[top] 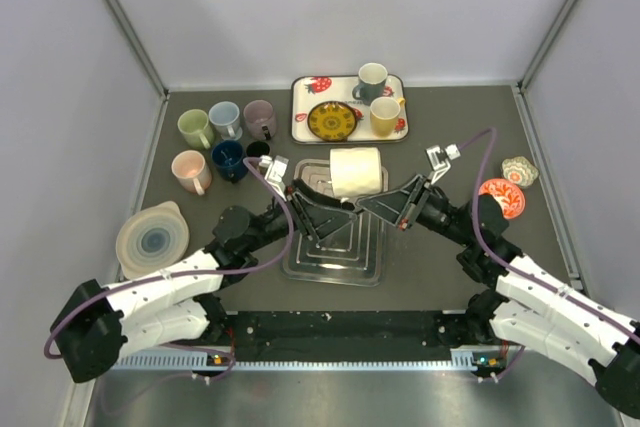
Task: Turn the mug right side up
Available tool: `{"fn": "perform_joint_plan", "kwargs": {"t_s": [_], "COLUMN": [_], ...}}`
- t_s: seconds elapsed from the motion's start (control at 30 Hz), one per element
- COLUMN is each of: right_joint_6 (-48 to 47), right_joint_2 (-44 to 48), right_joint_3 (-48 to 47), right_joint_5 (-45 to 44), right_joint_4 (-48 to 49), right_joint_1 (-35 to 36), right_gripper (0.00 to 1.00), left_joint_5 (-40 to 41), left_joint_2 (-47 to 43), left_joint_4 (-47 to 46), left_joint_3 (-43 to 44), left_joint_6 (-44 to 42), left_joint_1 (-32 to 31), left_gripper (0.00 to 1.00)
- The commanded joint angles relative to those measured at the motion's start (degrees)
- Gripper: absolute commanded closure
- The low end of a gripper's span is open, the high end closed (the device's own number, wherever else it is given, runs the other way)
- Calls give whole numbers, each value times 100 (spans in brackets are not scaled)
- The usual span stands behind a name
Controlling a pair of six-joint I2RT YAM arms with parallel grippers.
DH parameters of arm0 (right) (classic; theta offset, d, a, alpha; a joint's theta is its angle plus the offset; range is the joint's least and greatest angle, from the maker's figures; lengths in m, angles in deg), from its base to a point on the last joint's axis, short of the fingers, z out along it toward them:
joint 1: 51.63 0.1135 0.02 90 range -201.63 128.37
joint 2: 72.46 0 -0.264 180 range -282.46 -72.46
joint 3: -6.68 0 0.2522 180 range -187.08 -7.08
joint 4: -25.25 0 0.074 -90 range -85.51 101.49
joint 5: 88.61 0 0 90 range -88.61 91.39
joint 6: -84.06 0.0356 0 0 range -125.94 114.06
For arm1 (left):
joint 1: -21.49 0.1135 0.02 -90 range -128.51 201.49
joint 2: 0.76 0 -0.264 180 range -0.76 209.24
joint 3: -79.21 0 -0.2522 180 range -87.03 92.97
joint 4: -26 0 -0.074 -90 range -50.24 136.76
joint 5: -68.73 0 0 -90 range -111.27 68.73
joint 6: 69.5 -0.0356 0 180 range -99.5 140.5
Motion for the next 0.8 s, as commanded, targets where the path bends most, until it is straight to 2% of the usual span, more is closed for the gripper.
{"fn": "perform_joint_plan", "kwargs": {"t_s": [0.0,0.07,0.33,0.5,0.53,0.57,0.7,0.73,0.77], "right_joint_6": [-205,-275,-460,-627,-688,-724,-882,-926,-952], "right_joint_2": [66,74,180,303,338,347,461,487,505], "right_joint_3": [-176,-159,-89,-62,-54,-45,-1,17,17], "right_joint_5": [179,215,294,302,303,303,303,303,294], "right_joint_4": [569,551,340,86,33,-28,-231,-275,-301], "right_joint_1": [-41,-41,-41,-41,-50,-50,-41,-41,-41], "right_gripper": [100,100,100,100,100,100,100,100,100], "left_joint_5": [59,129,173,252,252,278,419,437,454], "left_joint_2": [131,202,545,607,615,598,563,563,580], "left_joint_4": [-698,-839,-1243,-1455,-1481,-1481,-1376,-1367,-1376], "left_joint_3": [246,263,465,474,483,492,465,448,430], "left_joint_6": [125,177,388,511,520,520,669,739,792], "left_joint_1": [-12,-12,-3,-3,-3,6,23,23,23], "left_gripper": [33,36,69,80,87,100,100,98,89]}}
